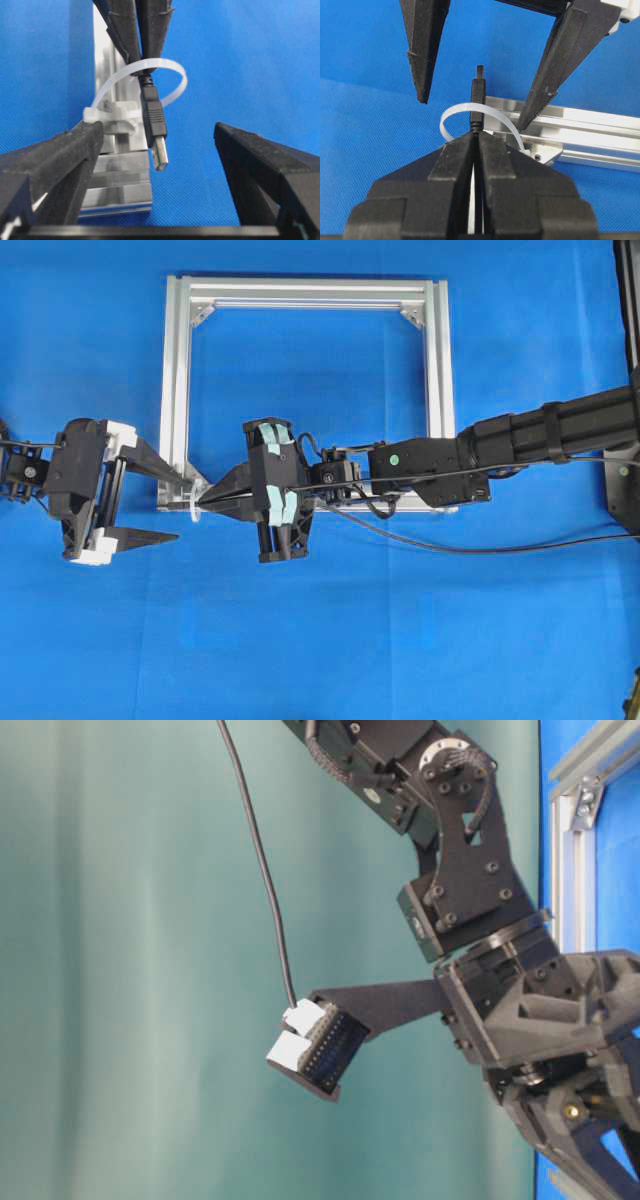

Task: Insert the wire through the string loop located on the left side.
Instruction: 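Open the left gripper around the USB plug and close on it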

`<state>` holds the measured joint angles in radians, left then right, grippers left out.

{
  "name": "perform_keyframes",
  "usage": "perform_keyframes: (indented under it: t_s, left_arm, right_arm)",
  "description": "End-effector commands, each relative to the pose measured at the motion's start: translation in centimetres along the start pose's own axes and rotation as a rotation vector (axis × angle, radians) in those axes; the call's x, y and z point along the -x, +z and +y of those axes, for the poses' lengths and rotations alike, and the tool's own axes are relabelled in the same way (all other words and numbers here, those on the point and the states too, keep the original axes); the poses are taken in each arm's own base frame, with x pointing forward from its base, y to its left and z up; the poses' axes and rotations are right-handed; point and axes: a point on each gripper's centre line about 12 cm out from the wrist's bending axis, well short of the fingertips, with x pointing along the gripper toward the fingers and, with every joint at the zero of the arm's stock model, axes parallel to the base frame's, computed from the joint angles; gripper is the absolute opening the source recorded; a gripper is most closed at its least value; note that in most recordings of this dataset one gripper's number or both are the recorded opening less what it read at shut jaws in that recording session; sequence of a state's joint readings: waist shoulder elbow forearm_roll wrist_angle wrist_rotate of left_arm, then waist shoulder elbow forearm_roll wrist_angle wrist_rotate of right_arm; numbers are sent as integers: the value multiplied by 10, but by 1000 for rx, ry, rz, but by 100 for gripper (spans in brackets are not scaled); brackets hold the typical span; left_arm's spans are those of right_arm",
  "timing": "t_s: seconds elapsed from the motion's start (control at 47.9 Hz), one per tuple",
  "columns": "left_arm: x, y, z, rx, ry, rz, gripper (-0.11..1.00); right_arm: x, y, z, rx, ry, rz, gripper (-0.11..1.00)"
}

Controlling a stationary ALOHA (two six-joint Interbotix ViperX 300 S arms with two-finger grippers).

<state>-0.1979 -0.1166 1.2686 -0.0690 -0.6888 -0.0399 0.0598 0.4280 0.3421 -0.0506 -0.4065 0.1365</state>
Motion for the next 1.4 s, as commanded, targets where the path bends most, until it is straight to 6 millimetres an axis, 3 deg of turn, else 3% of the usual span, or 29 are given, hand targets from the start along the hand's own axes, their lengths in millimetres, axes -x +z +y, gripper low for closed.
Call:
perform_keyframes:
  t_s: [0.0, 0.794, 0.898, 1.107, 1.379]
  left_arm:
    - [-1, 8, -2, -3, -9, -33, 86]
    - [-2, 10, -2, 4, -7, -39, 83]
    - [-2, 10, -3, 2, -9, -36, 69]
    - [-3, 11, -3, -2, -10, -38, 10]
    - [-3, 12, -3, 0, -9, -39, 8]
  right_arm:
    - [2, 18, 0, 1, 2, -48, 2]
    - [2, 18, 0, 1, 2, -48, 2]
    - [2, 18, 0, 0, 2, -48, 2]
    - [2, 17, 0, 1, 2, -44, 2]
    - [2, 17, 0, 3, 1, -40, 2]
